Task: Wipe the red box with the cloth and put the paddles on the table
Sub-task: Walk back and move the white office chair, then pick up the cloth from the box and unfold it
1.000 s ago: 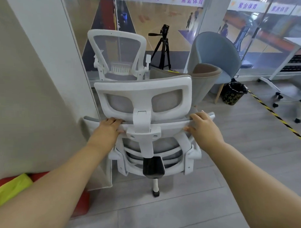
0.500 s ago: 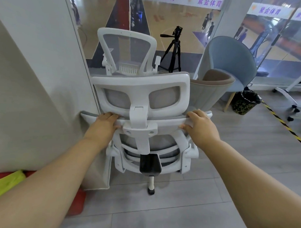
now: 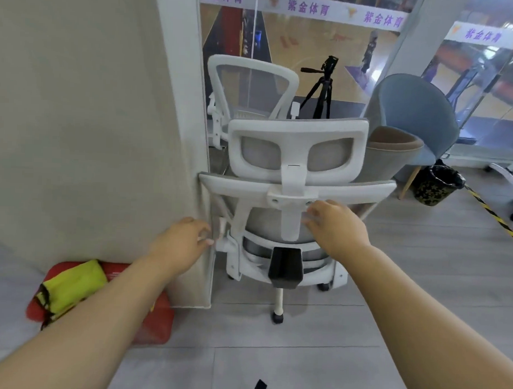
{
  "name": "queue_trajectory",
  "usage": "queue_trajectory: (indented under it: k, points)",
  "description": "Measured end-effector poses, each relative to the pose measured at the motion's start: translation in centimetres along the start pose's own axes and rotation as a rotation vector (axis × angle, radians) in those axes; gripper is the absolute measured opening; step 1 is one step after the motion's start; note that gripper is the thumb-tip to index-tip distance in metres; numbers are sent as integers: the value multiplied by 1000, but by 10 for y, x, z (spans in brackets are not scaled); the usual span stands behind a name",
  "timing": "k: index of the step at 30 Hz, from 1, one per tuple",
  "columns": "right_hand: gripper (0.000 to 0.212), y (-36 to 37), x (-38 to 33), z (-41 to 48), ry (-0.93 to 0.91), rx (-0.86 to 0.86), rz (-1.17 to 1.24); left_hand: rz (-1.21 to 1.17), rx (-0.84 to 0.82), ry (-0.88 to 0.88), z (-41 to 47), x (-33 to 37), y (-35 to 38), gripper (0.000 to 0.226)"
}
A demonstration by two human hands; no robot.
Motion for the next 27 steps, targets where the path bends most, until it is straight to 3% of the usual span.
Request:
queue_trajectory:
  k: [7, 15, 20, 27]
  points:
    - [26, 94, -118, -37, -63, -206, 11, 48, -92, -205, -107, -130, 17, 21]
    - [26, 201, -224, -43, -195, -419, -79, -60, -229, -490, -196, -264, 67, 21]
    - [22, 250, -272, -21, -263, -529, -120, -106, -297, -637, -202, -321, 85, 25]
    - [26, 308, -327, 46, -356, -637, -167, -148, -334, -693, -155, -391, 86, 30]
Point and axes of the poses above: each hand's wrist, its own z-axis towards the middle knuckle, its own y-axis out of the palm, x = y × z, the point moved 9 cm from there along z, towards the middle knuckle, and after that the axes turned 14 degrees about -x, right-handed, at the moved point
